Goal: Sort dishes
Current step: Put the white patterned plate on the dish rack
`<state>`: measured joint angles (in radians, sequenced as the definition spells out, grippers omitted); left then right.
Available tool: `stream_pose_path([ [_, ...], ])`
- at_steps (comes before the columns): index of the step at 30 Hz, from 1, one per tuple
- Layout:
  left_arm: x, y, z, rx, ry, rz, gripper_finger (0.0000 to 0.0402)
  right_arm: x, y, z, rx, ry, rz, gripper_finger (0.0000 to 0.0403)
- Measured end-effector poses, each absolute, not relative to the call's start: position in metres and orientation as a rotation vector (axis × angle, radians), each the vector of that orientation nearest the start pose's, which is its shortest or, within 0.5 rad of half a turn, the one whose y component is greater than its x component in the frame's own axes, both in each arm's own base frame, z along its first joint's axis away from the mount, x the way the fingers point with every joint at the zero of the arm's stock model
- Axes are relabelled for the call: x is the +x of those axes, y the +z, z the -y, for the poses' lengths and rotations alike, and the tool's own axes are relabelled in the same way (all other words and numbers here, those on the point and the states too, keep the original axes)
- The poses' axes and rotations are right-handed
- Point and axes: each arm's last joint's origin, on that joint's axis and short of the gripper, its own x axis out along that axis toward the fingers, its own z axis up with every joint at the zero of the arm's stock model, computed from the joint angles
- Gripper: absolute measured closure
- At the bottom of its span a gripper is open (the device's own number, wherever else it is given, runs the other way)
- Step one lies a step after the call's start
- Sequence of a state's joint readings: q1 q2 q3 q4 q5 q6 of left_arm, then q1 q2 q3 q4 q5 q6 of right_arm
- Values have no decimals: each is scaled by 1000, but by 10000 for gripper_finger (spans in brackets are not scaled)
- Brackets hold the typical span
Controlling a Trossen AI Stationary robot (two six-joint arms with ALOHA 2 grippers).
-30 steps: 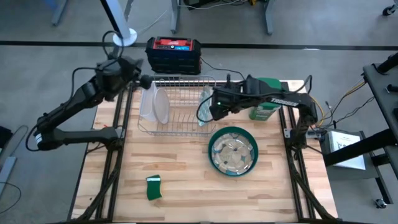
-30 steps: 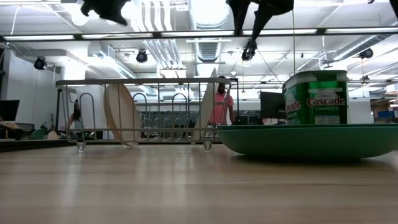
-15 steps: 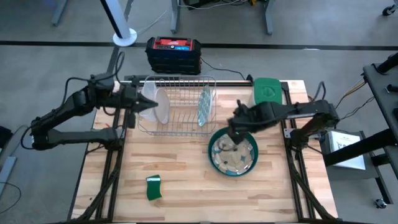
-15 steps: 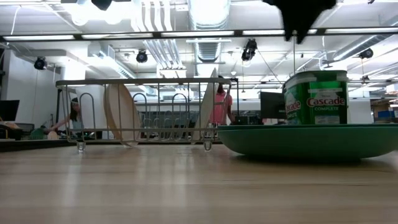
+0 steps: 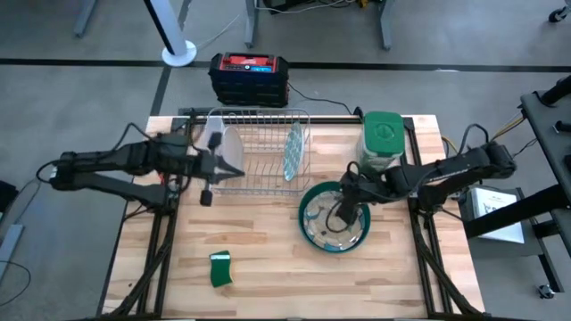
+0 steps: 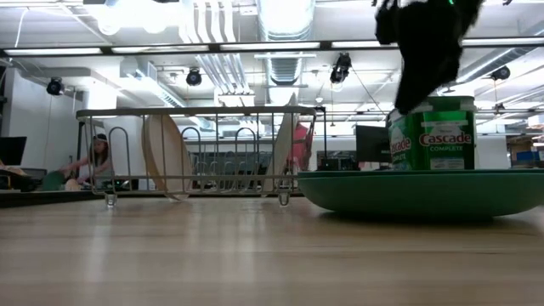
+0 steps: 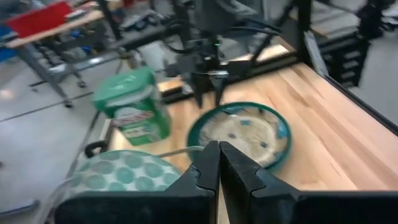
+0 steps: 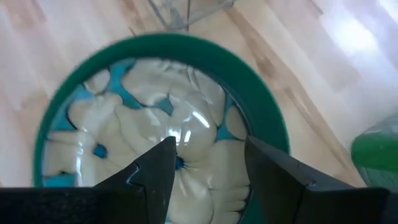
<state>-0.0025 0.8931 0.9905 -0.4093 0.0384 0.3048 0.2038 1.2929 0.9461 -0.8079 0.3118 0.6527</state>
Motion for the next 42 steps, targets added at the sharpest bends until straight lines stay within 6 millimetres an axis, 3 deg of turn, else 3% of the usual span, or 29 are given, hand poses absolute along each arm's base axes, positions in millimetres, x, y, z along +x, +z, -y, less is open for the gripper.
stream_pose_path([
  [7, 203, 349, 13, 276, -107, -388, 401, 215, 209, -47, 226, -381, -1053, 229],
  [10, 206, 346, 16, 273, -19, -423, 401, 211, 205, -52, 207, -367, -1061, 228],
  [15, 210, 336, 19, 325, 128, -513, 401, 208, 207, -58, 193, -339, -1058, 229],
  [19, 224, 323, 28, 258, -20, -567, 401, 199, 213, -56, 199, -346, -1063, 227],
  [32, 309, 252, 62, 356, -11, -759, 401, 169, 240, -45, 334, -406, -954, 224],
  [36, 329, 237, 67, 375, -13, -801, 401, 166, 224, -44, 314, -414, -982, 224],
  [42, 354, 231, 76, 422, 4, -806, 401, 164, 189, -45, 197, -341, -1005, 223],
])
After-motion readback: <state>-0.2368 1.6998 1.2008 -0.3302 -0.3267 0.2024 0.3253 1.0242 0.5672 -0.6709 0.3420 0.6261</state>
